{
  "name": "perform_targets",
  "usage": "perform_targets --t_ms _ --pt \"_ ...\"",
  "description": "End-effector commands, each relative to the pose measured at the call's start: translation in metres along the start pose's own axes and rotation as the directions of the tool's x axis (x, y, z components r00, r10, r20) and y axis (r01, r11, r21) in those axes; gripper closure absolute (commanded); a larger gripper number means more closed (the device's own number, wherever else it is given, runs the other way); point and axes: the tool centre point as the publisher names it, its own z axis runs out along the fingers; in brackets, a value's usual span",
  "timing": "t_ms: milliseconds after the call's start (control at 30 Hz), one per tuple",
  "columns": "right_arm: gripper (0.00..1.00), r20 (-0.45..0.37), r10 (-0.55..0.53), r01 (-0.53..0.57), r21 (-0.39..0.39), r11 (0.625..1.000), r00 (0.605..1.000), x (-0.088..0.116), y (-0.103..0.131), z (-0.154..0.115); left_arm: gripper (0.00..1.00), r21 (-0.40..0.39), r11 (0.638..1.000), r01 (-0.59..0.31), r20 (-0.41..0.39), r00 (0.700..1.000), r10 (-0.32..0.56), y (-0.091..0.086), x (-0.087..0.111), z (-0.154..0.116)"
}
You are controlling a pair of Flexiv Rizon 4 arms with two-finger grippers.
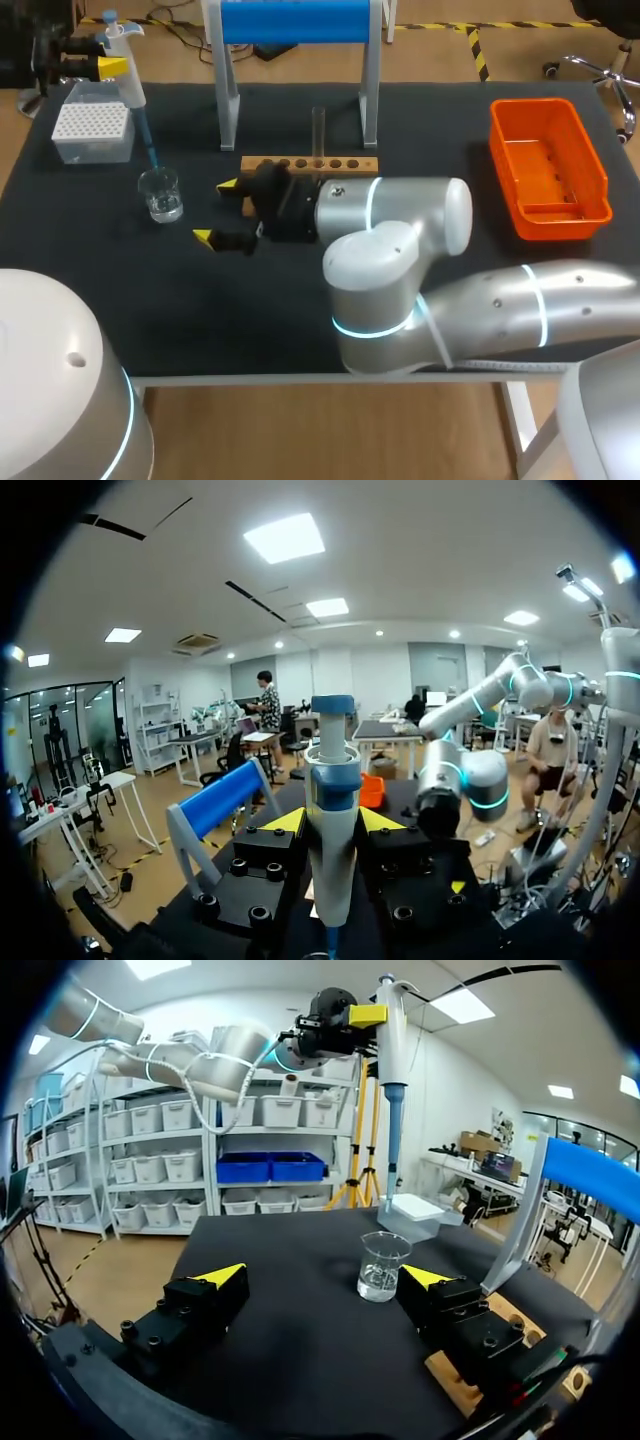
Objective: Invert the test tube, pick up the pipette, mount the tip to pipette, aspirate from beaker and dispense into the tube, eject the tip, return the pipette, and cap with the stopper.
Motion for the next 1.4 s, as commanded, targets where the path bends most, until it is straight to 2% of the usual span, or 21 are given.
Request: perform_targets --t_ms 33,233,767,1067,1133,1400 --pt "0.00 0.006 0.000 0.000 -0.003 1.000 1.000 0.001 -0.001 0.002 1.00 0.000 1.000 -0.001 -0.001 1.000 0.001 0.000 0.000 0.000" --pt "0.00 0.006 0.000 0.000 -0.003 1.000 1.000 0.001 -0.001 0.002 1.00 0.002 1.000 0.001 -0.003 1.000 -0.001 0.008 -0.004 0.001" --pt "0.00 0.006 0.000 0.000 -0.003 1.000 1.000 0.001 -0.001 0.002 1.00 -0.004 1.000 0.012 0.010 1.000 -0.012 0.054 -0.016 0.007" --pt "0.00 0.006 0.000 0.000 -0.003 1.000 1.000 0.001 -0.001 0.002 1.00 -0.014 1.000 0.001 0.023 1.000 0.000 0.067 -0.019 0.008" --pt "0.00 0.006 0.000 0.000 -0.003 1.000 1.000 0.001 -0.001 0.002 1.00 -0.042 0.999 0.010 0.025 1.000 -0.009 0.071 -0.019 0.008" --pt "0.00 0.006 0.000 0.000 -0.003 1.000 1.000 0.001 -0.001 0.002 1.00 -0.033 0.999 0.003 0.038 0.999 -0.002 0.082 -0.022 0.007"
